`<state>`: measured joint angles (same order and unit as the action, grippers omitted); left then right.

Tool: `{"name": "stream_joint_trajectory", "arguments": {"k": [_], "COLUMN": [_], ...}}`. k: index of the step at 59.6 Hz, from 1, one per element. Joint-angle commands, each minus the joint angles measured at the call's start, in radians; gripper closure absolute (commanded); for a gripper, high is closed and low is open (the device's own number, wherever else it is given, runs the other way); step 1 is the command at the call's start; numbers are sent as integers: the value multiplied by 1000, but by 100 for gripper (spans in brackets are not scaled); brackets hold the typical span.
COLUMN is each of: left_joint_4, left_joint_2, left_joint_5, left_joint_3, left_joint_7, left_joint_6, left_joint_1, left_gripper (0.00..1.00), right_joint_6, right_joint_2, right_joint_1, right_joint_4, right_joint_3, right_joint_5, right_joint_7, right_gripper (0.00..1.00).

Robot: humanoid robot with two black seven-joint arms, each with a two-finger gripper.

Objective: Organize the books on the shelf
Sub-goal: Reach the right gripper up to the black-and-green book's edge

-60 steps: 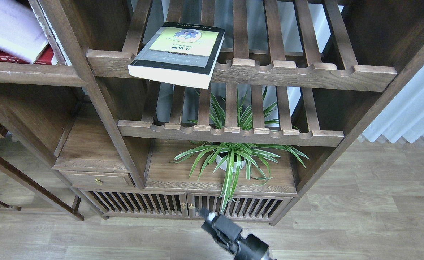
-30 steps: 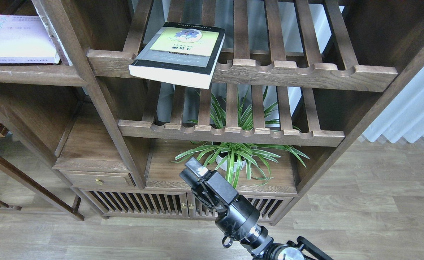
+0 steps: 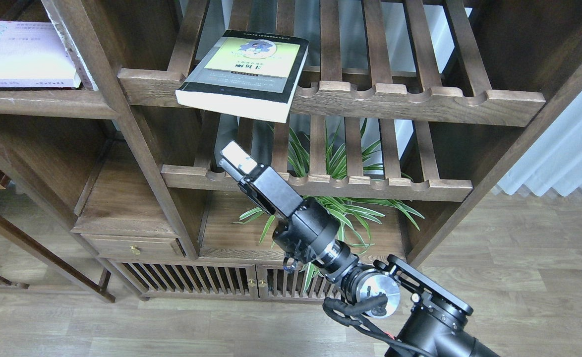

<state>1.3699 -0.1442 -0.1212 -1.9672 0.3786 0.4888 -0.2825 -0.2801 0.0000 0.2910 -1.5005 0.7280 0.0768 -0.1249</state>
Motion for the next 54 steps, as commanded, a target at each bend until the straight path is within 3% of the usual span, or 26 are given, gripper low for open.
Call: {"name": "stream_joint_trajectory", "arguments": {"k": [1,40,54], "left_joint_4": [0,8,8], "left_joint_2": [-2,-15,-29], "left_joint_5": [0,-2,-2], "left_joint_3": [1,4,4], "left_joint_7": [2,9,9], "left_joint_6": [0,0,0], "left_joint_1": [-1,8,9], "left_gripper": [0,0,0], "right_joint_6": [24,306,335], "right_joint_2": [0,0,0], "right_joint_1": [33,250,260], "right_joint_4": [2,17,23], "right_joint_3": [-4,28,67], "right_joint_5": [0,64,67], "right_joint_7": [-9,-27,-27], "right_gripper": [6,5,10]}}
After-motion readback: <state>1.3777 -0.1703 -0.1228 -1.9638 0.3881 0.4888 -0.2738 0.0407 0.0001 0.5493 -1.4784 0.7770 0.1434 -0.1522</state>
